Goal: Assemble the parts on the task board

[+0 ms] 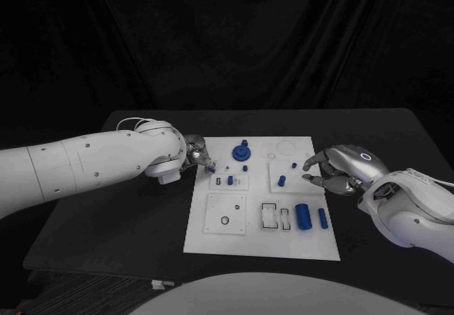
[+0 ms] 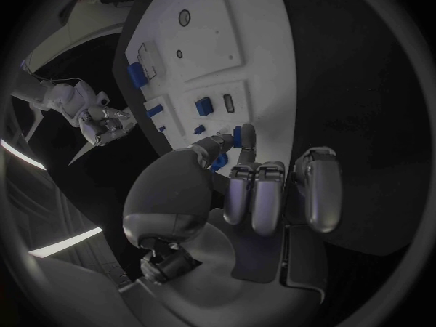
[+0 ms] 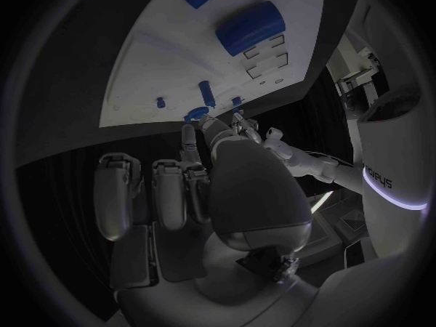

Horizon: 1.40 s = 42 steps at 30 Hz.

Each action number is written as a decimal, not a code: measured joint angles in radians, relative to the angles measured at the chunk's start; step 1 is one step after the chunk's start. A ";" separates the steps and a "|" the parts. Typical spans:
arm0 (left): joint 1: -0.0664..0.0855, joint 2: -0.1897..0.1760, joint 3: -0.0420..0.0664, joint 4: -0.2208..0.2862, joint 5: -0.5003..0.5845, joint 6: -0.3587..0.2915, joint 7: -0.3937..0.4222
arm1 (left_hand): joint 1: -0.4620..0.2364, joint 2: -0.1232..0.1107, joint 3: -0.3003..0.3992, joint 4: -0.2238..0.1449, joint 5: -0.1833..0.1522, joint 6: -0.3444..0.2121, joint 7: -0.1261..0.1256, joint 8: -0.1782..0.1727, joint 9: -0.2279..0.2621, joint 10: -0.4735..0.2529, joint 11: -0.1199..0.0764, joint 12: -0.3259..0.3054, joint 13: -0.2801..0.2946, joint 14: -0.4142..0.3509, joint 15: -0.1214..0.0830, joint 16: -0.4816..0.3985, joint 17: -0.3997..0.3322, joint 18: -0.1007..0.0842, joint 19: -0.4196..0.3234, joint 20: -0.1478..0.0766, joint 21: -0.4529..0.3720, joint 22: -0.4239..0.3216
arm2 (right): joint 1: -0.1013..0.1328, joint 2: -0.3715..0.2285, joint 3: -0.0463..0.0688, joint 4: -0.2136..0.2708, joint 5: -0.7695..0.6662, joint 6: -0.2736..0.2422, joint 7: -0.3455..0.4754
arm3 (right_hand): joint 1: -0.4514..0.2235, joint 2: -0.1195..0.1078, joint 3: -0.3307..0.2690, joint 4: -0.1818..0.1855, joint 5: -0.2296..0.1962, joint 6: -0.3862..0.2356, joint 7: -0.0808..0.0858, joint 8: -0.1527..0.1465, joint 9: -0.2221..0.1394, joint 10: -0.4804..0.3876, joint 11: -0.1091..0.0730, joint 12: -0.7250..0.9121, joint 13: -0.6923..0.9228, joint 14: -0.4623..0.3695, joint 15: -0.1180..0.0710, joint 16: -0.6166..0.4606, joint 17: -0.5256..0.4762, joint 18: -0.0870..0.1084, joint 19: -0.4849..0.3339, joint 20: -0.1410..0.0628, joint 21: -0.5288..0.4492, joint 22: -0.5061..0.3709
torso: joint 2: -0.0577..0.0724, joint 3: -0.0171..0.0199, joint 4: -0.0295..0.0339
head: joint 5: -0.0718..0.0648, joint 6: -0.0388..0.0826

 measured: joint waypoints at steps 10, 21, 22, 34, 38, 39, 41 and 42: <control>0.000 -0.023 0.000 0.055 0.004 -0.027 -0.036 | -0.017 -0.001 0.015 -0.003 0.000 0.003 -0.002 0.004 0.004 0.000 0.000 0.000 0.000 0.000 0.000 0.000 0.000 0.000 0.003 -0.003 0.000 0.000 | 0.000 -0.003 0.000 0.002 0.000 0.003 -0.001 | 0.005 0.005 0.003 -0.003 0.005 0.000 0.000 0.000 0.000 0.000 0.000 0.000 0.000 0.000 0.000 0.000 0.000 0.000 0.000 0.000 0.000 0.001 | 0.000 -0.0006 -0.0023 | 0.006 0.000; -0.012 -0.031 0.000 0.067 0.005 -0.026 -0.052 | -0.027 -0.002 0.025 -0.008 -0.001 0.004 0.000 0.004 0.007 -0.003 -0.003 0.000 0.000 0.000 0.000 0.000 0.000 0.000 0.011 -0.003 0.009 0.000 | -0.001 -0.001 0.000 0.002 0.000 0.003 -0.001 | 0.005 0.005 0.003 -0.003 0.007 0.000 0.000 0.000 -0.001 0.000 0.000 0.000 0.000 0.000 0.000 0.000 0.000 0.000 0.000 0.000 -0.004 0.001 | 0.000 -0.0006 -0.0045 | 0.009 0.000; -0.014 -0.031 0.000 0.068 0.005 -0.026 -0.053 | -0.027 -0.002 0.030 -0.012 -0.002 0.004 0.000 0.004 0.007 -0.003 -0.003 0.000 0.000 0.000 0.000 0.000 0.000 0.000 0.011 -0.003 0.009 0.000 | -0.001 -0.001 0.000 0.002 0.000 0.003 -0.001 | 0.005 0.005 0.003 -0.003 0.008 0.000 0.000 0.000 -0.001 0.000 0.000 0.000 0.000 0.000 0.000 0.000 0.000 0.000 0.000 0.000 -0.004 0.001 | 0.000 -0.0006 -0.0046 | 0.010 0.000; -0.028 -0.025 0.000 0.071 0.006 -0.026 -0.054 | -0.029 -0.003 0.032 -0.013 -0.004 0.006 0.002 0.004 0.008 -0.003 -0.003 0.000 0.000 0.000 0.000 0.000 0.000 0.000 0.011 -0.003 0.009 0.000 | -0.002 0.000 0.000 0.001 0.000 0.003 -0.002 | 0.005 0.005 0.003 -0.003 0.008 0.000 0.000 0.000 -0.001 0.000 0.000 0.000 0.000 0.000 0.000 0.000 0.000 0.000 0.000 0.000 -0.004 0.000 | 0.000 -0.0011 -0.0036 | 0.007 0.000; -0.030 -0.022 0.001 0.071 0.006 -0.025 -0.054 | -0.034 -0.002 0.032 -0.013 -0.004 0.006 0.002 0.004 0.010 -0.003 -0.003 0.000 0.000 0.000 0.000 0.000 0.000 0.000 0.011 -0.003 0.009 0.000 | -0.002 0.001 0.000 0.000 0.000 0.003 -0.002 | 0.005 0.005 0.003 -0.003 0.008 0.000 0.000 0.000 -0.001 0.000 0.000 0.000 0.000 0.000 0.000 0.000 0.000 0.000 0.000 0.000 -0.004 0.000 | 0.001 -0.0012 -0.0035 | 0.008 0.000; -0.031 -0.022 0.001 0.071 0.006 -0.025 -0.054 | -0.037 -0.003 0.032 -0.013 -0.004 0.006 0.002 0.004 0.010 -0.003 -0.003 0.000 0.000 0.000 0.000 0.000 0.000 0.000 0.011 -0.003 0.009 0.000 | -0.002 0.001 0.000 0.000 0.000 0.003 -0.002 | 0.005 0.005 0.003 -0.003 0.008 0.000 0.000 0.000 -0.001 0.000 0.000 0.000 0.000 0.000 0.000 0.000 0.000 0.000 0.000 0.000 -0.004 0.000 | 0.000 -0.0012 -0.0035 | 0.009 0.000; -0.032 -0.021 0.002 0.071 0.006 -0.026 -0.054 | -0.037 -0.003 0.032 -0.013 -0.004 0.007 0.004 0.004 0.011 -0.003 -0.003 0.000 0.000 0.000 0.000 0.000 0.000 0.000 0.011 -0.003 0.009 0.000 | -0.002 0.001 0.000 0.000 0.000 0.003 -0.002 | 0.005 0.005 0.003 -0.003 0.008 0.000 0.000 0.000 -0.001 0.000 0.000 0.000 0.000 0.000 0.000 0.000 0.000 0.000 0.000 0.000 -0.004 0.000 | 0.000 -0.0012 -0.0035 | 0.009 0.000; -0.033 -0.021 0.002 0.071 0.006 -0.026 -0.053 | -0.037 -0.003 0.039 -0.014 -0.008 0.007 0.004 0.004 0.011 -0.003 -0.003 0.000 0.000 0.000 0.000 0.000 0.000 0.000 0.011 -0.003 0.009 0.000 | -0.002 0.001 0.000 0.000 0.000 0.003 -0.002 | 0.005 0.005 0.003 -0.003 0.008 0.000 0.000 0.000 -0.001 0.000 0.000 0.000 0.000 0.000 0.000 0.000 0.000 0.000 0.000 0.000 -0.004 0.000 | 0.000 -0.0012 -0.0035 | 0.008 0.000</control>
